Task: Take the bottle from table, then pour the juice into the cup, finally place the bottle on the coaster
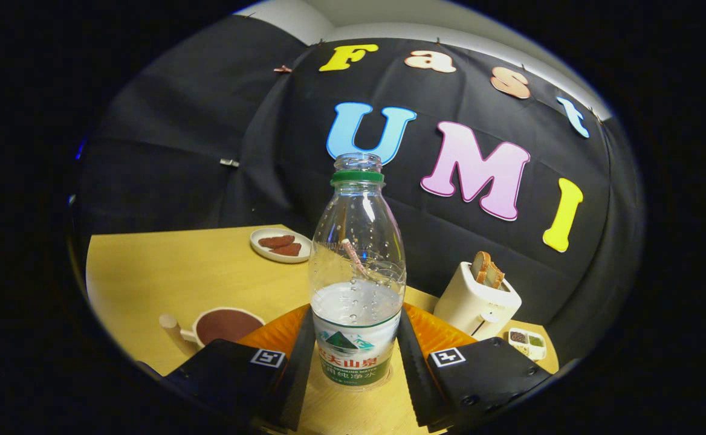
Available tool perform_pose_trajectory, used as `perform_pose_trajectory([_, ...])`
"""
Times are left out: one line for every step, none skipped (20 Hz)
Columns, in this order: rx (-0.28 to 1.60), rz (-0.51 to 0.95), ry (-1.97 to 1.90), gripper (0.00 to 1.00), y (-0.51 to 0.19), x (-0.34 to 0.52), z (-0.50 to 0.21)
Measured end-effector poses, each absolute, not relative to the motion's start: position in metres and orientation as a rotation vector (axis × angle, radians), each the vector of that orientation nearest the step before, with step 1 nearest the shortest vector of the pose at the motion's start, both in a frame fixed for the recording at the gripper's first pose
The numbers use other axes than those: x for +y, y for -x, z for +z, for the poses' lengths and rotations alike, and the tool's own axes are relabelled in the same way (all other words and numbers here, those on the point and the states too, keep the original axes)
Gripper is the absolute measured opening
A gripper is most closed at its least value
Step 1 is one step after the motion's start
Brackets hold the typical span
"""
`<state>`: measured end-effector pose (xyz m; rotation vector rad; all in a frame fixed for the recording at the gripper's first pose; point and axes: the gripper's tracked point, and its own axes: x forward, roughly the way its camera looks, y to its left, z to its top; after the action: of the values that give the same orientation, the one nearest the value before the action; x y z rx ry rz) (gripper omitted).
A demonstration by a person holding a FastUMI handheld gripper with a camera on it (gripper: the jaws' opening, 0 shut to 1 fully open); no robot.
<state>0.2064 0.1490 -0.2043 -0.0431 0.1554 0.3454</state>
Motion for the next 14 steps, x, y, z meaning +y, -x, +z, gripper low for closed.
perform_pose_trajectory([0.148,0.347,0.002,0.73,-0.212,0.147,-0.204])
perform_pose_trajectory([0.140,0.349,-0.044,0.73,-0.216,0.143,-0.205])
perform_pose_trajectory([0.132,0.355,-0.094,0.73,-0.220,0.142,-0.205])
perform_pose_trajectory([0.125,0.358,-0.135,0.73,-0.224,0.139,-0.208])
perform_pose_trajectory([0.119,0.359,-0.155,0.73,-0.229,0.135,-0.211])
perform_pose_trajectory([0.118,0.354,-0.155,0.72,-0.233,0.129,-0.217])
perform_pose_trajectory([0.117,0.349,-0.147,0.72,-0.237,0.124,-0.222])
perform_pose_trajectory([0.119,0.347,-0.144,0.73,-0.241,0.121,-0.228])
perform_pose_trajectory([0.124,0.345,-0.148,0.73,-0.250,0.123,-0.228])
perform_pose_trajectory([0.132,0.342,-0.149,0.73,-0.253,0.122,-0.234])
perform_pose_trajectory([0.141,0.340,-0.147,0.73,-0.256,0.121,-0.241])
perform_pose_trajectory([0.148,0.341,-0.146,0.73,-0.258,0.122,-0.246])
perform_pose_trajectory([0.156,0.340,-0.148,0.74,-0.260,0.123,-0.251])
perform_pose_trajectory([0.161,0.340,-0.153,0.74,-0.262,0.124,-0.255])
